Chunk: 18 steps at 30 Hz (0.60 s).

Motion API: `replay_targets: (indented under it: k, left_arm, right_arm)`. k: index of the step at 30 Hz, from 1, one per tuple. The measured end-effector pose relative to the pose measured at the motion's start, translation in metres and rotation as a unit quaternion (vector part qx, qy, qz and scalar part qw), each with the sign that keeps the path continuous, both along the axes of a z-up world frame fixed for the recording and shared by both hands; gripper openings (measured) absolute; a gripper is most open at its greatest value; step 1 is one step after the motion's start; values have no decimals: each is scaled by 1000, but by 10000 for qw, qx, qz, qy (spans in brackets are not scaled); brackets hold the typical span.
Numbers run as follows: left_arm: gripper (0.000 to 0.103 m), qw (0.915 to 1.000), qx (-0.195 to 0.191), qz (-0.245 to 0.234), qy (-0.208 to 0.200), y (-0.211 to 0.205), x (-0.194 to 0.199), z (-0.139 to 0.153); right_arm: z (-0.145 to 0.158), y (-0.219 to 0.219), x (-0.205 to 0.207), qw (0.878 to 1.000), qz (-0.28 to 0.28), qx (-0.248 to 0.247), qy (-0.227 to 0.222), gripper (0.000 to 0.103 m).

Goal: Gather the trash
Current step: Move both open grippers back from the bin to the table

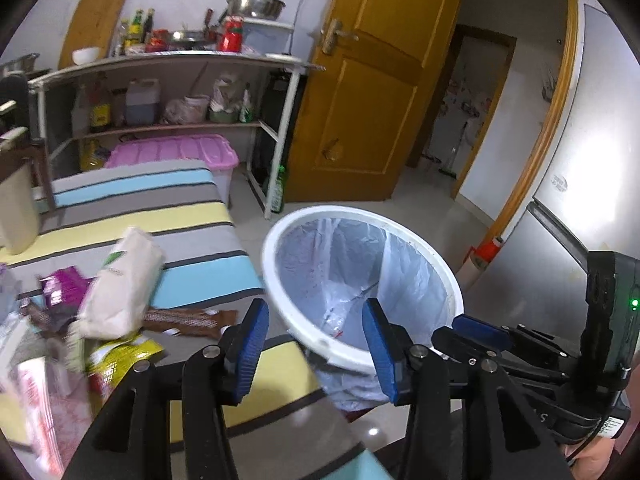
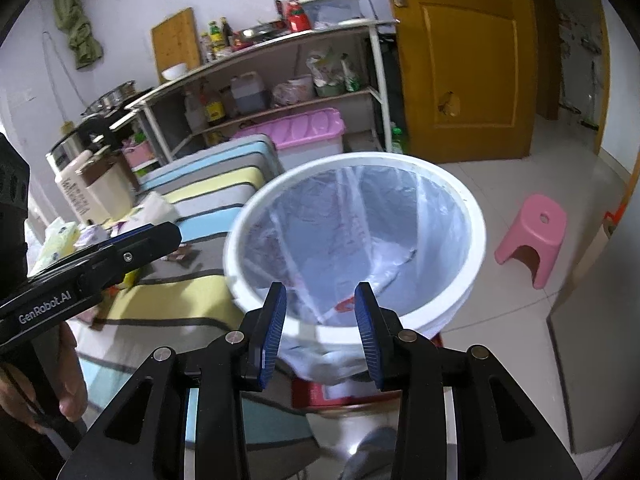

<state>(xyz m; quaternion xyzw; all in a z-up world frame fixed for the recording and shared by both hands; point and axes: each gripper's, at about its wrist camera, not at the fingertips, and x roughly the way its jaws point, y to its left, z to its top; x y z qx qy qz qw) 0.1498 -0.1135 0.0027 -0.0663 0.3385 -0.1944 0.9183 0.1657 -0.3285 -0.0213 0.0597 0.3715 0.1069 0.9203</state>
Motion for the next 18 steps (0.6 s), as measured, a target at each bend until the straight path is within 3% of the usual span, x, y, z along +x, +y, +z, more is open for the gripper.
replay_targets:
  k: [9, 18]
  left_arm:
    - [49, 9981, 145, 551, -213, 43, -46, 14]
    - [48, 9933, 387, 1028, -352, 79, -88, 19]
  right_arm:
    - [14, 45, -34, 9979, 569, -66, -296, 37]
    - [15, 82, -54, 9936, 1098, 43, -266, 37]
